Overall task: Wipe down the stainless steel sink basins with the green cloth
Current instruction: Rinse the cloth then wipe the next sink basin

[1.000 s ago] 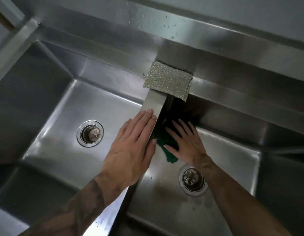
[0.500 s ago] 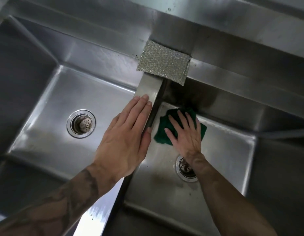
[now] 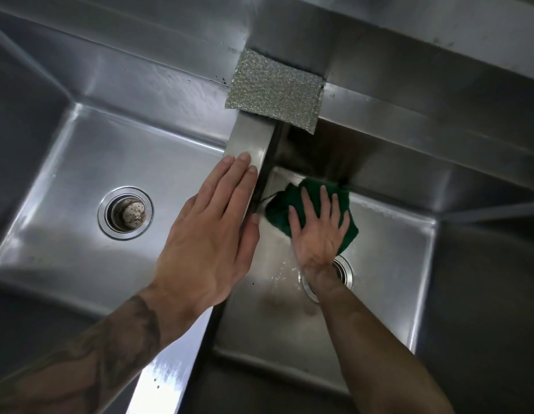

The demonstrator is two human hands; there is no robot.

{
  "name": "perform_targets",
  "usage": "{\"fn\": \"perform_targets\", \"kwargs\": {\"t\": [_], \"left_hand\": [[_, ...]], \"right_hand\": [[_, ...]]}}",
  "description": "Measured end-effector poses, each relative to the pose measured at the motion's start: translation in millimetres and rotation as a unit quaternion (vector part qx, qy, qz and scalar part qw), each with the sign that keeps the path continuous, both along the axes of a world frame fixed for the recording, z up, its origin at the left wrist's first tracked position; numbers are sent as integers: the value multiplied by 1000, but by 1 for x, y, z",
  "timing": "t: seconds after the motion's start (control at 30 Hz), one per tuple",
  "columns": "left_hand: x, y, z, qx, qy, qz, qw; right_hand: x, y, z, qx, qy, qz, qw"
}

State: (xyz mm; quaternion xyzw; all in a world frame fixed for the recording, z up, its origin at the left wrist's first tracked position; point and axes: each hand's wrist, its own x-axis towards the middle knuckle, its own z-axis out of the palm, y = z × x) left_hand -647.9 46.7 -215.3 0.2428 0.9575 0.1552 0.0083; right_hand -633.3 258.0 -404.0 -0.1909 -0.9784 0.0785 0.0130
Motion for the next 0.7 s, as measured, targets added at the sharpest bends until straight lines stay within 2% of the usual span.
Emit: {"fn": "perform_targets", "kwargs": {"t": [0.1, 0.17, 0.2, 0.3, 0.4, 0.5, 0.6, 0.63, 0.7], "left_hand": [[0, 1, 0, 6, 8, 8, 1000], [0, 2, 0, 15, 11, 11, 1000], [1, 3, 0, 21, 11, 11, 1000], [1, 3, 2, 36, 7, 19, 999], [0, 2, 3, 33, 7, 16, 999], [0, 3, 3, 23, 7, 15, 1000], [0, 3, 3, 23, 6, 15, 1000], [0, 3, 3, 23, 5, 13, 1000], [0, 2, 3, 25, 1, 11, 1000]], "right_hand": [[2, 9, 3, -12, -1, -113, 994], [-7, -14, 6, -35, -2, -145, 989], [-12, -28, 8, -39, -7, -130, 991], [-11, -51, 8, -25, -9, -4, 1000], [-1, -10, 4, -13, 7, 64, 998], [10, 36, 4, -11, -2, -35, 999], [6, 19, 6, -27, 16, -122, 992], [4, 3, 7, -29, 15, -116, 993], [2, -30, 8, -26, 10, -40, 999]]}}
